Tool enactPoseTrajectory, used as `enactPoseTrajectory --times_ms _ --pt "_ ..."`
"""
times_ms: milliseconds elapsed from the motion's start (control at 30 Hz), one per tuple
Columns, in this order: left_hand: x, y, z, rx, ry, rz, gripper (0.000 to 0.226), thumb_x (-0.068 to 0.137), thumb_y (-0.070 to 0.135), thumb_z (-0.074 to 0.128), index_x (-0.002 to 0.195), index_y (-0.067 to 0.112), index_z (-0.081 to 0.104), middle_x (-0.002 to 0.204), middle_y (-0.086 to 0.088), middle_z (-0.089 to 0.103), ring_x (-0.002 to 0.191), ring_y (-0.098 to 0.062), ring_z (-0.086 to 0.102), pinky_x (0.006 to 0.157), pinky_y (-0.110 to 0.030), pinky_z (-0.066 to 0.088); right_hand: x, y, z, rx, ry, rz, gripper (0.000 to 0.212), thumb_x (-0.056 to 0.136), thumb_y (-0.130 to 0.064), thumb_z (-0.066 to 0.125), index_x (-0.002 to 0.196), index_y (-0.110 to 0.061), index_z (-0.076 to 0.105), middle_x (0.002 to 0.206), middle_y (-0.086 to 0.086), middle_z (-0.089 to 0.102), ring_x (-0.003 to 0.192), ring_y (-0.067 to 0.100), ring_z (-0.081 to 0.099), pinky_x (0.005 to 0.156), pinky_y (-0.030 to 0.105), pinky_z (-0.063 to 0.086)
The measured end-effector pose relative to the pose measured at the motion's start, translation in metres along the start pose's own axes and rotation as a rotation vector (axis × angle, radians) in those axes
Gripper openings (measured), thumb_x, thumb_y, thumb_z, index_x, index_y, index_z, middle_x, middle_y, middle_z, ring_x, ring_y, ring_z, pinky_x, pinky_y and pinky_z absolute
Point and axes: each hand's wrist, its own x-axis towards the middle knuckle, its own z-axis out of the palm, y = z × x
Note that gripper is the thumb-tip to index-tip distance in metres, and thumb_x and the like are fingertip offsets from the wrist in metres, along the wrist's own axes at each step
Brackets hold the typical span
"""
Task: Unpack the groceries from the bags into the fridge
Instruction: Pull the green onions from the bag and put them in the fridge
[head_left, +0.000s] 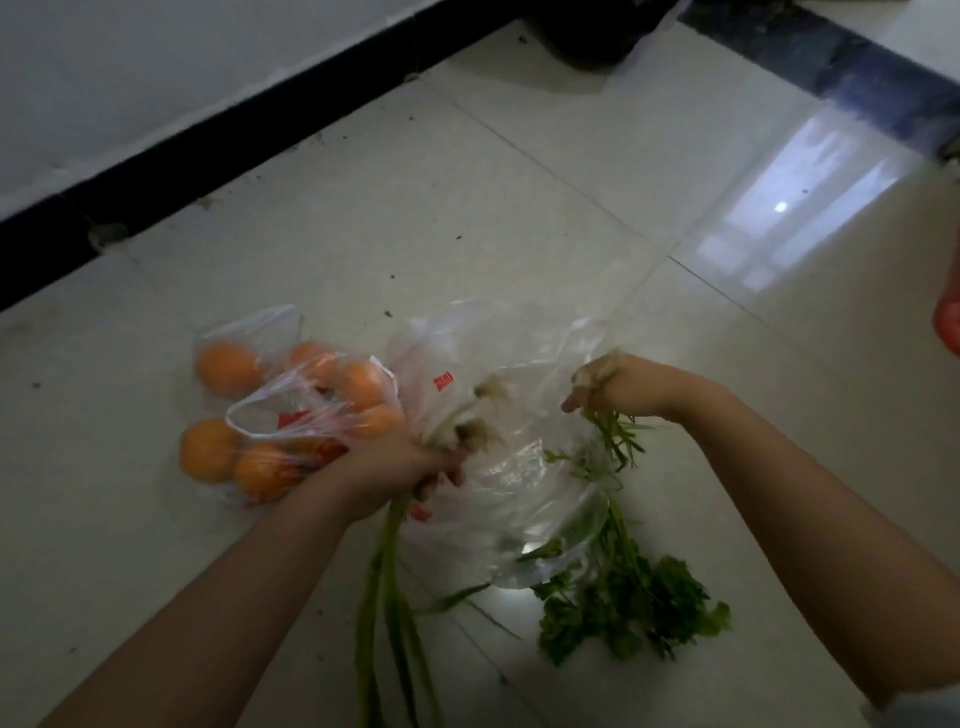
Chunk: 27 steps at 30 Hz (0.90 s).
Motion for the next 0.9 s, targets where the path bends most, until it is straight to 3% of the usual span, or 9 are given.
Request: enactPoseTrajectory --times_ms 67,167,267,367,467,600,733,900 --pt "0.011 0.006 0.0 -0.028 0.159 -0.008 0.009 0.093 0.002 0.05 0.09 0.01 0.054 0.055 0.001 0.058 0.036 -0.008 0.04 0.034 -0.013 0.032 -0.018 -0.008 -0.018 0.351 -0.001 -0.166 0.014 0.076 0.002 0.059 0.069 -0.007 0.065 0.084 0.001 0.071 0.083 0.012 0.067 0.074 0.015 0.052" --pt "0.022 0.011 0.006 0.0 0.251 -0.021 0.02 0.095 0.006 0.049 0.113 0.013 0.05 0.063 -0.003 0.056 0.037 -0.01 0.039 0.033 -0.013 0.031 -0.025 0.002 -0.046 0.996 0.206 -0.38 0.018 0.034 -0.003 0.066 0.045 -0.015 0.057 0.053 0.002 0.068 0.061 0.018 0.07 0.065 0.03 0.059" --pt "0.025 0.011 0.014 0.054 0.189 -0.052 0.021 0.096 0.012 0.051 0.117 0.01 0.05 0.063 -0.003 0.057 0.026 -0.004 0.037 0.032 -0.014 0.031 -0.026 0.004 -0.051 1.208 0.435 -0.272 0.016 0.042 0.001 0.046 0.038 -0.015 0.051 0.034 0.002 0.045 0.033 0.018 0.046 0.05 0.023 0.045" --pt "0.022 0.019 0.018 0.046 0.143 -0.066 0.01 0.095 0.013 0.052 0.101 0.005 0.053 0.058 -0.003 0.057 0.021 -0.001 0.036 0.03 -0.012 0.032 -0.031 -0.009 -0.048 1.274 0.496 -0.201 0.013 0.046 -0.002 0.037 0.05 -0.011 0.046 0.031 -0.001 0.035 0.027 0.012 0.03 0.041 0.013 0.034" --pt "0.014 0.035 0.021 0.061 0.139 -0.068 0.011 0.095 0.01 0.051 0.084 0.008 0.051 0.053 -0.003 0.055 0.019 -0.001 0.034 0.028 -0.009 0.029 -0.036 -0.022 -0.06 1.164 0.555 -0.147 0.012 0.066 -0.001 0.039 0.059 -0.011 0.039 0.031 -0.005 0.035 0.026 0.008 0.026 0.037 0.01 0.027" --pt "-0.019 0.072 0.025 0.065 0.167 -0.095 0.003 0.096 0.01 0.05 0.095 0.007 0.05 0.059 -0.005 0.052 0.029 -0.006 0.038 0.03 -0.012 0.03 -0.054 -0.046 -0.087 1.199 0.51 -0.101 0.035 0.089 -0.001 0.04 0.059 -0.015 0.032 0.03 -0.007 0.033 0.023 0.006 0.024 0.033 0.011 0.024" --pt "-0.083 0.135 0.025 0.091 0.216 -0.101 0.005 0.095 0.011 0.051 0.097 0.007 0.054 0.056 -0.006 0.044 0.045 -0.017 0.037 0.043 -0.023 0.034 -0.096 -0.08 -0.095 0.925 0.516 -0.009 0.039 0.088 0.001 0.052 0.057 -0.014 0.034 0.031 -0.007 0.034 0.023 0.005 0.027 0.033 0.014 0.029" --pt "-0.188 0.259 0.018 0.183 0.168 -0.084 0.007 0.096 0.014 0.049 0.099 0.008 0.051 0.058 -0.003 0.038 0.047 -0.014 0.035 0.039 -0.021 0.032 -0.189 -0.149 -0.128 0.904 0.445 0.107 0.04 0.089 -0.002 0.053 0.055 -0.013 0.037 0.041 0.0 0.037 0.024 0.005 0.031 0.043 0.023 0.029"
